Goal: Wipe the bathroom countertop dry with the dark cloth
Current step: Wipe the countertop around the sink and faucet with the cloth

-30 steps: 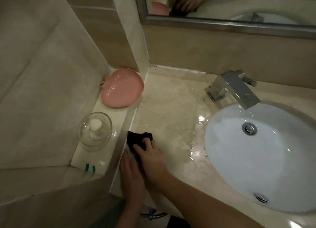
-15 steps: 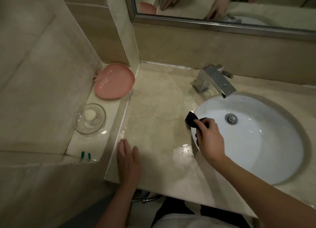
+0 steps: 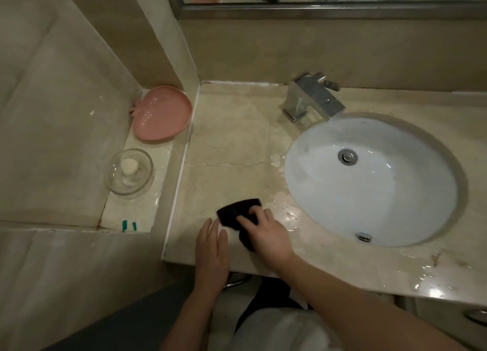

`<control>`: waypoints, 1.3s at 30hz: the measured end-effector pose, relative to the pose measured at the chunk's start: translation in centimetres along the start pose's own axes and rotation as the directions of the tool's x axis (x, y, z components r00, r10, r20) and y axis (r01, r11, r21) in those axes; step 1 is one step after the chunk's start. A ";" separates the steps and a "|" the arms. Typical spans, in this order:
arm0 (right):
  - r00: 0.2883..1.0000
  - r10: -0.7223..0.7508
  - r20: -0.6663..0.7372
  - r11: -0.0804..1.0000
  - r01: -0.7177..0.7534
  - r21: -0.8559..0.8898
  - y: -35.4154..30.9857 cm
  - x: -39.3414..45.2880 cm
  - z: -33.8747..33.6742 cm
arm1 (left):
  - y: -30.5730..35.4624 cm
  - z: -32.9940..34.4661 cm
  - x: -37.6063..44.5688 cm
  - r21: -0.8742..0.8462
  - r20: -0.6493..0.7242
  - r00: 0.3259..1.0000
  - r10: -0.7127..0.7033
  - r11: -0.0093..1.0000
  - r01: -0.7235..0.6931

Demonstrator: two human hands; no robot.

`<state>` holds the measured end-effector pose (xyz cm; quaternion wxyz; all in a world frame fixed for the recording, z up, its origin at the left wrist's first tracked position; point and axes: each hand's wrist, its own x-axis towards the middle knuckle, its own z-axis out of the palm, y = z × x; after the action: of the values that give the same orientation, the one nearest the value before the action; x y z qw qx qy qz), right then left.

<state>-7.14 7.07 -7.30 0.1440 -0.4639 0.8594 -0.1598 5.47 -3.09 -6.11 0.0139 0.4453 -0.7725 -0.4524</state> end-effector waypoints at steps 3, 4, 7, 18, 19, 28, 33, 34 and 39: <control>0.987 0.155 -0.037 0.987 -0.156 -0.024 5.6 -0.1 -2.7 | 1.0 1.0 -0.5 0.005 0.007 1.000 0.000 1.000 0.000; 0.976 0.210 -0.055 0.977 -0.212 -0.025 7.3 0.0 -3.6 | 1.3 1.2 -0.6 -0.002 0.012 1.000 0.008 1.000 -0.008; 0.925 0.343 -0.163 0.939 -0.341 0.040 10.4 0.0 -5.8 | 1.7 1.5 -0.6 -0.007 0.026 1.000 0.017 1.000 -0.017; 0.998 -0.031 -0.055 0.988 0.039 0.150 -1.7 -3.9 1.0 | 2.2 1.4 -2.5 -0.121 0.036 0.998 -0.049 0.991 0.053; 0.998 -0.058 -0.017 0.992 0.059 0.109 -1.3 -4.5 1.4 | 2.0 1.6 -2.8 -0.103 0.031 0.999 -0.044 0.994 0.047; 0.996 -0.074 -0.047 0.993 0.070 -0.098 9.5 -8.3 -2.8 | 2.9 4.8 -4.6 -0.061 0.133 0.990 0.040 0.998 -0.032; 0.990 0.088 -0.107 0.992 -0.097 -0.077 14.8 -7.8 -6.3 | 4.3 5.8 -4.8 -0.041 0.191 0.980 0.051 0.998 -0.044; 0.981 0.140 -0.137 0.989 -0.146 -0.035 15.3 -7.8 -6.9 | 4.4 6.0 -4.9 -0.032 0.198 0.979 0.057 0.998 -0.051; 0.974 0.048 -0.221 0.999 -0.046 0.014 15.8 -12.7 -8.5 | 5.2 7.4 -6.0 0.014 0.228 0.972 0.053 0.998 -0.058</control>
<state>-15.73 27.15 -4.76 0.0532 -0.4222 0.8800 -0.2108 2.44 7.17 -4.52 -0.0666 0.3689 -0.7858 -0.4919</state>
